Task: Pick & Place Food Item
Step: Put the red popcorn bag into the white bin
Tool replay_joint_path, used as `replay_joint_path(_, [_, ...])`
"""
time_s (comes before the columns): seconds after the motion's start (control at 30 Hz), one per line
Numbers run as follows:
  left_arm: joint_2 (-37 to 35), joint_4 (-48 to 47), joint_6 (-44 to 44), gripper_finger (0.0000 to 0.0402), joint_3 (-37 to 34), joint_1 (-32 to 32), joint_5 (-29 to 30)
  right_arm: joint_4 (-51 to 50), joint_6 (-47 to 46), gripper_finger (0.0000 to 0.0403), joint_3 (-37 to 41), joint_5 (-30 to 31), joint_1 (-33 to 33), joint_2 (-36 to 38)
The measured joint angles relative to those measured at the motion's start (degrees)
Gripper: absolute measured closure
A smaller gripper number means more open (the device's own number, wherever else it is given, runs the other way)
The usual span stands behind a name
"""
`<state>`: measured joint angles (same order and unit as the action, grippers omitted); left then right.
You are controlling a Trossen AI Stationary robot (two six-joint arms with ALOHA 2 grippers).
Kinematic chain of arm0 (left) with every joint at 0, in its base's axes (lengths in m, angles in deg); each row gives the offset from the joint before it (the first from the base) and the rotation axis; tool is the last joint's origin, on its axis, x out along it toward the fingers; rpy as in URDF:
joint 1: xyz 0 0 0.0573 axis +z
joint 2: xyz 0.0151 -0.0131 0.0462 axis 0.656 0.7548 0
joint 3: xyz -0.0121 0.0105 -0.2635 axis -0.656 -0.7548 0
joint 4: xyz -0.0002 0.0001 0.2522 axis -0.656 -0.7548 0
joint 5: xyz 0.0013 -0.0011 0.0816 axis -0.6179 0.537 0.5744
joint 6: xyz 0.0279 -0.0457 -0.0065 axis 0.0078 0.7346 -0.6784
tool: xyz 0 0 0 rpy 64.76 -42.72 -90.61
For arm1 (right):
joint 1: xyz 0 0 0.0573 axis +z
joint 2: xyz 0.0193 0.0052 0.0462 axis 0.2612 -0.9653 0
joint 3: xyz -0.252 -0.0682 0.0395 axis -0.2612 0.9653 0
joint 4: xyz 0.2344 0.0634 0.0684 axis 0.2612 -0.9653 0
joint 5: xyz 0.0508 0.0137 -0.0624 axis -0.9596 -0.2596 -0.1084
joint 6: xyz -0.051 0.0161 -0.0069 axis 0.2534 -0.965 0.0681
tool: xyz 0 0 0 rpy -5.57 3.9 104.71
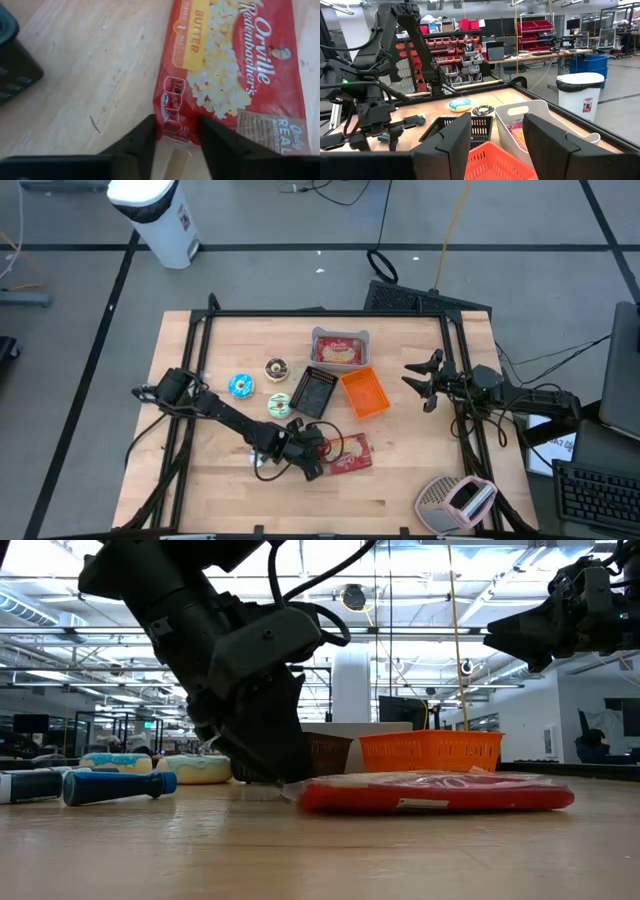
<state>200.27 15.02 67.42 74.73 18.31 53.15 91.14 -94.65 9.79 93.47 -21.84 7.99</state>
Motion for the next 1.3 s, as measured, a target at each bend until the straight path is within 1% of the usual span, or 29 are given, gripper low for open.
replay_joint_path(0.1, [0.0, 0.0, 0.7, 0.0325, 0.0, 0.4, -1.0, 0.0, 0.0, 0.0236, 0.0, 0.0, 0.0, 0.0])
replay_joint_path(0.2, [0.0, 0.4, 0.2, 0.0378, 0.0, 1.0, -3.2, 0.0, 0.0, 0.0236, 0.0, 0.0, 0.0, 0.0])
replay_joint_path(0.27, [-0.5, 0.5, -0.1, 0.0393, 0.0, 1.3, -4.9, 0.0, 0.0, 0.0236, 0.0, 0.0, 0.0, 0.0])
replay_joint_path(0.37, [-2.0, 0.2, -0.5, 0.0394, -0.1, 1.3, -6.1, 0.0, 0.0, 0.0236, 0.0, 0.0, 0.0, 0.0])
replay_joint_path(0.43, [-3.7, 0.3, -1.6, 0.0398, -0.1, 1.0, -5.8, 0.0, 0.0, 0.0236, 0.0, 0.0, 0.0, 0.0])
replay_joint_path(0.73, [-13.8, 0.4, -7.0, 0.0400, -0.1, -1.5, 4.0, 0.0, 0.0, 0.0236, 0.0, 0.0, 0.0, 0.0])
replay_joint_path(0.97, [-20.9, 0.9, -11.3, 0.0400, -0.1, -2.7, 8.2, 0.0, 0.0, 0.0236, 0.0, 0.0, 0.0, 0.0])
replay_joint_path(1.2, [-26.5, 5.1, -17.2, 0.0401, 0.0, -2.3, 9.4, 0.0, 0.0, 0.0236, 0.0, 0.0, 0.0, 0.0])
replay_joint_path(1.3, [-29.5, 5.4, -16.5, 0.0401, 0.0, -0.9, 9.4, 0.0, 0.0, 0.0236, 0.0, 0.0, 0.0, 0.0])
